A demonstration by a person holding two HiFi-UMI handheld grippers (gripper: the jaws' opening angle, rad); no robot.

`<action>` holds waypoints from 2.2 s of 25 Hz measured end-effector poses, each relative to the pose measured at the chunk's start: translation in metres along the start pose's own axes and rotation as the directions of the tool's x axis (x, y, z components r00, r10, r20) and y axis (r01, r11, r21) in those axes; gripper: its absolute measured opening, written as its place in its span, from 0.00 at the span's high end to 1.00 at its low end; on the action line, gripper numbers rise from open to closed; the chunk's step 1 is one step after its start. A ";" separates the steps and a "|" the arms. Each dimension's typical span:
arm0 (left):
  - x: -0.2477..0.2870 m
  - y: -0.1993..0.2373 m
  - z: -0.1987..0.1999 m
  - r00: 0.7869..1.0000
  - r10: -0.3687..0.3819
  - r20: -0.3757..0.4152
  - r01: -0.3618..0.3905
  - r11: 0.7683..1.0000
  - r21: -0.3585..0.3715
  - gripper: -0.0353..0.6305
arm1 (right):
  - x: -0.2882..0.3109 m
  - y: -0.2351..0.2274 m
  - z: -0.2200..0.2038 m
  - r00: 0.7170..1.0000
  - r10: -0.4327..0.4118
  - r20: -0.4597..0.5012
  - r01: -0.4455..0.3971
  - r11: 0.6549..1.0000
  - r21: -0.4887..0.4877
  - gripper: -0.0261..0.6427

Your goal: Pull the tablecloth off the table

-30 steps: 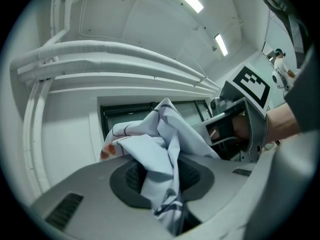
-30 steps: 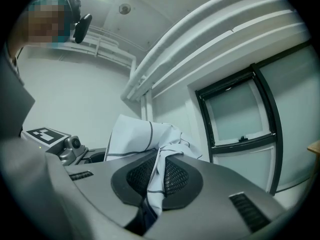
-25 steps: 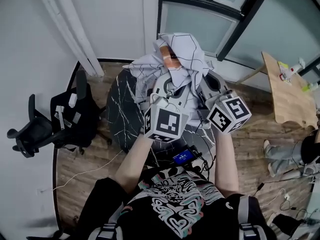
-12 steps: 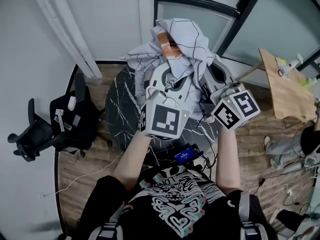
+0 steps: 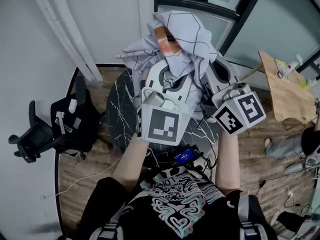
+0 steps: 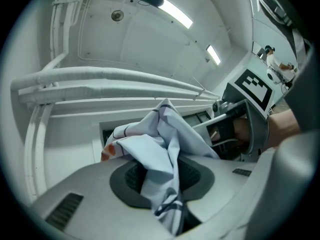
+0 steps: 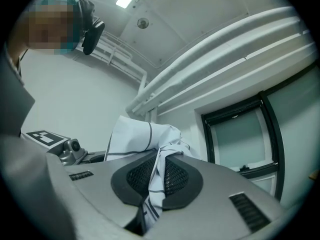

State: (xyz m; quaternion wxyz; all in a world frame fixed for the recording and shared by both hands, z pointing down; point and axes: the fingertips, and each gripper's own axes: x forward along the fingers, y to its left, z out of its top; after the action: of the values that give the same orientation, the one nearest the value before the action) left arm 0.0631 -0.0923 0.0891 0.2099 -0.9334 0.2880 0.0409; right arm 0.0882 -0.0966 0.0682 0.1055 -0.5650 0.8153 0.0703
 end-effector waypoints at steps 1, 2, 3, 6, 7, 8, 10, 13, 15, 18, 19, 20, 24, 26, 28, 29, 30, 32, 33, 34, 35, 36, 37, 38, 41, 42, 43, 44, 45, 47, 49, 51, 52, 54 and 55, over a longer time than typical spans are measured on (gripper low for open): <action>0.000 0.001 0.002 1.000 0.002 0.003 -0.002 1.000 0.001 0.77 | 0.001 0.001 0.002 1.000 0.001 0.002 -0.001 1.000 -0.003 0.96; 0.000 0.002 0.004 1.000 0.003 0.005 -0.003 1.000 0.002 0.77 | 0.001 0.002 0.004 1.000 0.001 0.003 -0.001 1.000 -0.005 0.96; -0.001 0.003 0.005 1.000 0.004 0.005 -0.004 1.000 0.003 0.77 | 0.002 0.002 0.006 1.000 0.000 0.003 0.000 1.000 -0.006 0.96; -0.002 0.004 0.009 1.000 0.003 0.003 -0.003 1.000 -0.001 0.77 | 0.002 0.004 0.010 1.000 -0.011 -0.002 0.011 1.000 -0.012 0.96; -0.003 0.004 0.010 1.000 0.003 0.004 -0.003 1.000 -0.003 0.77 | 0.001 0.005 0.011 1.000 -0.015 -0.005 0.015 1.000 -0.016 0.96; -0.003 0.004 0.010 1.000 0.001 0.003 -0.001 1.000 -0.006 0.77 | 0.001 0.005 0.011 1.000 -0.018 -0.008 0.018 1.000 -0.018 0.96; -0.003 0.003 0.004 1.000 -0.005 -0.009 0.005 1.000 -0.014 0.77 | 0.002 0.005 0.005 1.000 -0.023 -0.021 0.023 1.000 -0.015 0.96; -0.004 0.000 -0.014 0.999 -0.013 -0.045 0.012 1.000 -0.029 0.77 | 0.002 0.002 -0.013 0.998 -0.033 -0.049 0.034 0.999 0.003 0.96; -0.002 -0.002 -0.029 0.997 -0.018 -0.074 0.015 0.999 -0.039 0.77 | 0.003 -0.002 -0.028 0.996 -0.040 -0.073 0.042 0.999 0.019 0.96; -0.001 -0.009 -0.054 0.991 -0.035 -0.126 0.027 0.998 -0.064 0.77 | 0.001 -0.009 -0.054 0.991 -0.048 -0.123 0.054 0.997 0.050 0.96; -0.001 -0.012 -0.062 0.989 -0.043 -0.142 0.032 0.996 -0.078 0.77 | -0.001 -0.010 -0.063 0.988 -0.051 -0.143 0.060 0.997 0.058 0.96; -0.001 -0.015 -0.071 0.987 -0.050 -0.156 0.036 0.995 -0.092 0.77 | -0.002 -0.012 -0.072 0.985 -0.055 -0.163 0.066 0.996 0.064 0.96; -0.001 -0.025 -0.104 0.975 -0.076 -0.207 0.048 0.990 -0.133 0.77 | -0.004 -0.018 -0.107 0.969 -0.067 -0.236 0.086 0.994 0.070 0.96; -0.001 -0.029 -0.119 0.968 -0.086 -0.235 0.053 0.988 -0.144 0.77 | -0.005 -0.021 -0.122 0.962 -0.069 -0.263 0.092 0.993 0.079 0.96; 0.000 -0.034 -0.132 0.961 -0.101 -0.258 0.061 0.986 -0.156 0.77 | -0.007 -0.025 -0.135 0.956 -0.072 -0.284 0.102 0.990 0.093 0.96; 0.001 -0.037 -0.138 0.956 -0.111 -0.271 0.068 0.984 -0.163 0.77 | -0.009 -0.027 -0.142 0.952 -0.074 -0.295 0.109 0.989 0.101 0.96; 0.002 -0.040 -0.144 0.951 -0.124 -0.284 0.077 0.982 -0.171 0.77 | -0.010 -0.030 -0.148 0.949 -0.077 -0.307 0.116 0.987 0.111 0.96; 0.003 -0.046 -0.156 0.938 -0.151 -0.312 0.095 0.977 -0.189 0.76 | -0.014 -0.033 -0.161 0.941 -0.077 -0.331 0.128 0.983 0.134 0.96; 0.002 -0.049 -0.161 0.932 -0.163 -0.325 0.102 0.975 -0.197 0.76 | -0.016 -0.034 -0.168 0.937 -0.077 -0.342 0.133 0.981 0.145 0.96; 0.001 -0.052 -0.167 0.926 -0.171 -0.337 0.106 0.973 -0.205 0.76 | -0.018 -0.035 -0.175 0.933 -0.076 -0.353 0.138 0.978 0.155 0.96; -0.001 -0.055 -0.173 0.920 -0.178 -0.350 0.107 0.971 -0.212 0.76 | -0.020 -0.034 -0.181 0.929 -0.075 -0.364 0.143 0.976 0.165 0.96; -0.003 -0.058 -0.179 0.914 -0.184 -0.362 0.108 0.970 -0.219 0.76 | -0.023 -0.034 -0.188 0.924 -0.073 -0.375 0.148 0.974 0.175 0.96; -0.004 -0.061 -0.184 0.909 -0.188 -0.372 0.108 0.969 -0.224 0.76 | -0.025 -0.035 -0.194 0.921 -0.070 -0.384 0.150 0.972 0.181 0.96; -0.003 -0.062 -0.189 0.905 -0.191 -0.381 0.109 0.968 -0.227 0.76 | -0.025 -0.037 -0.199 0.917 -0.067 -0.393 0.149 0.972 0.183 0.96; -0.002 -0.066 -0.205 0.887 -0.214 -0.410 0.119 0.962 -0.244 0.76 | -0.026 -0.040 -0.215 0.903 -0.057 -0.426 0.151 0.970 0.189 0.96; -0.005 -0.070 -0.211 0.876 -0.228 -0.424 0.126 0.959 -0.255 0.76 | -0.029 -0.039 -0.223 0.895 -0.055 -0.442 0.157 0.968 0.197 0.96; -0.008 -0.074 -0.217 0.866 -0.243 -0.437 0.135 0.955 -0.265 0.76 | -0.032 -0.038 -0.230 0.888 -0.052 -0.457 0.162 0.965 0.206 0.96; -0.009 -0.077 -0.223 0.858 -0.256 -0.446 0.142 0.952 -0.273 0.76 | -0.034 -0.038 -0.237 0.882 -0.046 -0.469 0.164 0.963 0.213 0.96; -0.009 -0.078 -0.227 0.851 -0.264 -0.454 0.146 0.949 -0.279 0.76 | -0.034 -0.038 -0.242 0.879 -0.039 -0.476 0.162 0.962 0.220 0.96; -0.010 -0.080 -0.235 0.842 -0.270 -0.467 0.146 0.948 -0.284 0.76 | -0.035 -0.039 -0.250 0.875 -0.023 -0.483 0.156 0.959 0.236 0.96; -0.009 -0.083 -0.240 0.835 -0.273 -0.478 0.144 0.947 -0.289 0.76 | -0.037 -0.041 -0.256 0.873 -0.016 -0.488 0.156 0.956 0.247 0.96; -0.009 -0.087 -0.245 0.827 -0.282 -0.486 0.149 0.944 -0.294 0.75 | -0.040 -0.043 -0.261 0.868 -0.014 -0.497 0.159 0.955 0.251 0.96; -0.009 -0.090 -0.248 0.822 -0.288 -0.491 0.153 0.943 -0.296 0.75 | -0.042 -0.043 -0.264 0.865 -0.014 -0.501 0.162 0.954 0.252 0.96; -0.011 -0.097 -0.254 0.810 -0.302 -0.502 0.166 0.940 -0.297 0.75 | -0.049 -0.044 -0.271 0.859 -0.014 -0.512 0.168 0.952 0.255 0.96; -0.012 -0.100 -0.257 0.803 -0.310 -0.509 0.175 0.939 -0.296 0.75 | -0.052 -0.044 -0.276 0.854 -0.014 -0.520 0.171 0.951 0.256 0.96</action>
State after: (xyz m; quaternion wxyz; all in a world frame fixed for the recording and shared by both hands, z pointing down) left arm 0.0974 -0.1180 0.3619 0.0102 -0.9529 0.2065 -0.2220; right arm 0.1214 -0.1293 0.3483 -0.0291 -0.5802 0.7866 -0.2091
